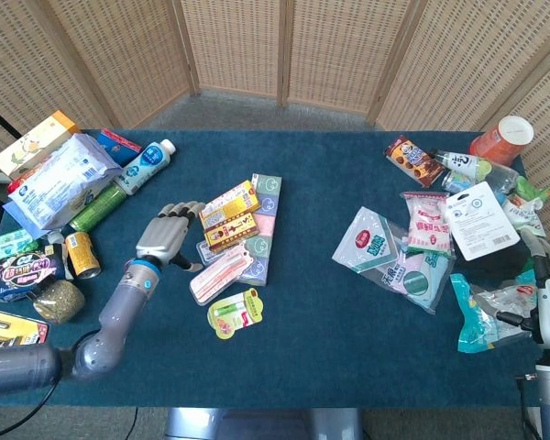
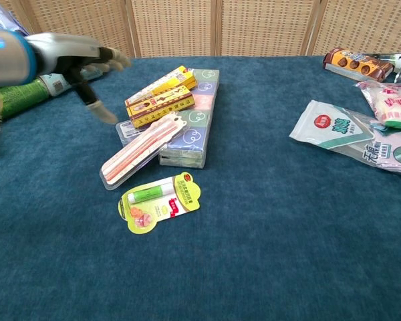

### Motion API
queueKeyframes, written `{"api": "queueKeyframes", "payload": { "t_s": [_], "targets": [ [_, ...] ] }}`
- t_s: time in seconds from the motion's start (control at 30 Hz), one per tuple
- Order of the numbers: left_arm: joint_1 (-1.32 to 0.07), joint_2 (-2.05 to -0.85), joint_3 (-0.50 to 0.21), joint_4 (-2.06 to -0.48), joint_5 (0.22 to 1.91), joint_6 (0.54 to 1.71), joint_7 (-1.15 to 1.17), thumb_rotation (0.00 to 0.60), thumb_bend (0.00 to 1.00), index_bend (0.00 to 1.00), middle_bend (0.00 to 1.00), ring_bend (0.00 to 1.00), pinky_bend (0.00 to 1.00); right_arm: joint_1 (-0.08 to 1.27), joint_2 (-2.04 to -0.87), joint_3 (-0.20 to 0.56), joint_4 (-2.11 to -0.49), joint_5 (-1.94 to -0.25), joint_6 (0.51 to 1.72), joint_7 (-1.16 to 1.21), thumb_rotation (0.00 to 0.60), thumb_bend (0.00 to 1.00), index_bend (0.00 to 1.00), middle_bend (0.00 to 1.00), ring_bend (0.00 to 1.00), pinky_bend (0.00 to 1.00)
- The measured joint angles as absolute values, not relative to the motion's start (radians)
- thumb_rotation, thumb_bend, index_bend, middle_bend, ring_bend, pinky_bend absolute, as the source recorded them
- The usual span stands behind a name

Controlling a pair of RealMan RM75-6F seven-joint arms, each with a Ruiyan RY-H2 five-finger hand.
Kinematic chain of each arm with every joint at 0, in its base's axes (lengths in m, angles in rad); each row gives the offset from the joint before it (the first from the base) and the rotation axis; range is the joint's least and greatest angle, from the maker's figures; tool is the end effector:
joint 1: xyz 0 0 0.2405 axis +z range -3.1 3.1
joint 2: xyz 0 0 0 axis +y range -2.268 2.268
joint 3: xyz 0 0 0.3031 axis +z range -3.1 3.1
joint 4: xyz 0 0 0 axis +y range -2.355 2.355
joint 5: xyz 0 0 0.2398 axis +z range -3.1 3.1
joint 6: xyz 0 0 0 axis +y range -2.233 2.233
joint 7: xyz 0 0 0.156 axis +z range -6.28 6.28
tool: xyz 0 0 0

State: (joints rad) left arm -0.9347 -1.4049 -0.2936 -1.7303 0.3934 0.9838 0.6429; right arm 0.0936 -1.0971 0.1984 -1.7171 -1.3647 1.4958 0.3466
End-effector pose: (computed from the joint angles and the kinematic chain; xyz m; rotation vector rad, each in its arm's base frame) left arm -0.1295 0.4218 -0.0063 -1.6871 -1.2415 -0.7294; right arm -0.3446 -0.2325 0.1820 1.0342 -1.1368 1.2999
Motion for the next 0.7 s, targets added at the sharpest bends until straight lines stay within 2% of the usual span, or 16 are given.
{"api": "queueKeyframes", "payload": {
  "t_s": [0.37, 0.57, 0.63, 0.7],
  "targets": [
    [-1.072, -1.546, -0.316, -1.565, 0.215, 1.016, 0.725, 0.6, 0.0, 0.0, 0.0, 0.0, 0.0, 0.092, -1.092, 0.204, -1.714, -1.36, 1.486, 0.369, 0.6, 0.0, 0.0, 0.0, 0.0, 0.0],
    [-1.1, -1.589, -0.309, -1.533, 0.204, 1.037, 0.742, 0.6, 0.0, 0.02, 0.0, 0.0, 0.0, 0.091, -1.089, 0.208, -1.712, -1.358, 1.483, 0.385, 0.6, 0.0, 0.0, 0.0, 0.0, 0.0],
    [-1.108, -1.601, -0.307, -1.523, 0.195, 1.049, 0.752, 0.6, 0.0, 0.05, 0.0, 0.0, 0.04, 0.09, -1.088, 0.209, -1.712, -1.358, 1.482, 0.39, 0.6, 0.0, 0.0, 0.0, 0.0, 0.0],
    [-1.116, -1.614, -0.305, -1.511, 0.187, 1.063, 0.766, 0.6, 0.0, 0.11, 0.01, 0.03, 0.16, 0.09, -1.087, 0.21, -1.713, -1.358, 1.481, 0.395, 0.6, 0.0, 0.0, 0.0, 0.0, 0.0]
  ]
}}
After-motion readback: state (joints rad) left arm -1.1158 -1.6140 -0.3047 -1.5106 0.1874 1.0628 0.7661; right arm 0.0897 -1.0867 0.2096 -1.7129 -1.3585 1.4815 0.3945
